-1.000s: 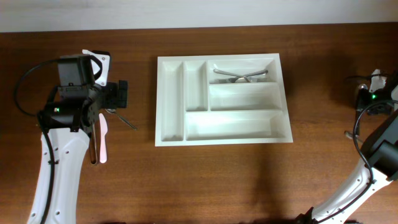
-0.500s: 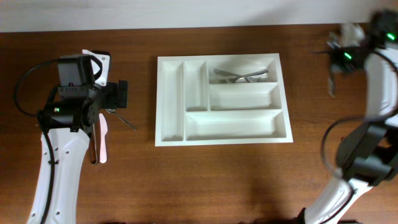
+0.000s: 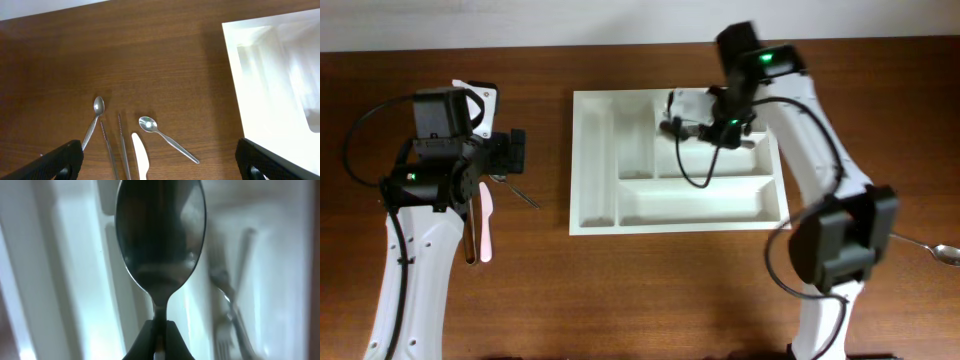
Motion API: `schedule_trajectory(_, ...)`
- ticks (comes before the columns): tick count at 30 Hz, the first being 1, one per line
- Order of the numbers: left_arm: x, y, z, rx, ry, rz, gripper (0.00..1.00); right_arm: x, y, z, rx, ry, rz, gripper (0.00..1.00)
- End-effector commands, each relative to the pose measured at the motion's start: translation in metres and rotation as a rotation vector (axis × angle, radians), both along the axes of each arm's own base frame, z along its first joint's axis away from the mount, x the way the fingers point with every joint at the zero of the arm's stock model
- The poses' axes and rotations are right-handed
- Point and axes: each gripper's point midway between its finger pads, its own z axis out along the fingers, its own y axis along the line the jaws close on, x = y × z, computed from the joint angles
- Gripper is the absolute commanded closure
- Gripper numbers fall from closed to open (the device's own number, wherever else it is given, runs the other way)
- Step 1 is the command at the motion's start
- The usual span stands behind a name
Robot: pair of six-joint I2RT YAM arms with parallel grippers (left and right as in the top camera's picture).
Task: Pack container
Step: 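Lower the spoon into the tray's middle compartment and release, then reach the right gripper to the last right-side spoon and grasp it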
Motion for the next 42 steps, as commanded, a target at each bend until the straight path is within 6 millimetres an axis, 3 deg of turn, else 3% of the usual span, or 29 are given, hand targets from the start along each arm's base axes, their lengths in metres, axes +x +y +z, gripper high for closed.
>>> schedule_trajectory(1, 0.004, 0.001, 0.007, 0.019, -0.015, -0.007, 0.01, 0.000, -0.003, -0.029, -0.032, 0.038, 0.086, 0.96)
schedule_trajectory(2, 0.004, 0.001, 0.007, 0.019, -0.016, -0.007, 0.01, 0.001, -0.004, -0.037, -0.036, 0.053, 0.083, 0.96)
schedule_trajectory(4, 0.004, 0.001, 0.007, 0.019, -0.016, -0.007, 0.01, 0.001, -0.006, -0.051, -0.041, 0.084, 0.074, 0.67)
schedule_trajectory(7, 0.004, 0.001, 0.007, 0.019, -0.016, -0.007, 0.01, 0.002, -0.004, -0.047, -0.033, 0.096, -0.007, 0.54)
schedule_trajectory(8, 0.004, 0.001, 0.007, 0.019, -0.016, -0.007, 0.01, 0.004, -0.003, -0.043, -0.027, 0.099, -0.055, 0.40)
schedule_trajectory(14, 0.004, 0.001, 0.007, 0.019, -0.016, -0.007, 0.01, 0.018, -0.009, 0.021, 0.087, 0.120, -0.510, 0.35)
schedule_trajectory(16, 0.004, 0.001, 0.007, 0.019, -0.016, -0.007, 0.01, 0.019, -0.002, 0.055, 0.244, 0.222, -0.735, 0.26)
schedule_trajectory(17, 0.004, 0.001, 0.007, 0.019, -0.016, -0.007, 0.01, 0.020, -0.001, 0.067, 0.296, 0.247, -0.795, 0.11)
schedule_trajectory(18, 0.004, 0.001, 0.007, 0.019, -0.016, -0.007, 0.01, 0.023, 0.000, 0.080, 0.355, 0.269, -0.828, 0.01)
schedule_trajectory(20, 0.004, 0.001, 0.007, 0.019, -0.016, -0.007, 0.01, 0.022, 0.003, 0.098, 0.447, 0.321, -0.842, 0.02)
schedule_trajectory(22, 0.004, 0.001, 0.007, 0.019, -0.016, -0.007, 0.01, 0.025, -0.001, 0.103, 0.479, 0.331, -0.861, 0.01)
schedule_trajectory(24, 0.004, 0.001, 0.007, 0.019, -0.016, -0.007, 0.01, 0.031, -0.022, 0.097, 0.451, 0.356, -1.051, 0.01)
schedule_trajectory(25, 0.004, 0.001, 0.007, 0.019, -0.016, -0.007, 0.01, 0.035, -0.047, 0.088, 0.400, 0.374, -1.305, 0.01)
schedule_trajectory(27, 0.004, 0.001, 0.007, 0.019, -0.016, -0.007, 0.01, 0.036, -0.087, 0.079, 0.325, 0.344, -1.601, 0.01)
schedule_trajectory(30, 0.004, 0.001, 0.007, 0.019, -0.016, -0.007, 0.01, 0.019, -0.165, 0.074, 0.201, 0.227, -2.112, 0.01)
schedule_trajectory(34, 0.004, 0.001, 0.007, 0.019, -0.016, -0.007, 0.01, -0.003, -0.218, 0.072, 0.151, 0.200, -2.439, 0.01)
schedule_trajectory(42, 0.004, 0.001, 0.007, 0.019, -0.016, -0.007, 0.01, -0.047, -0.303, 0.067, 0.077, 0.173, -2.818, 0.01)
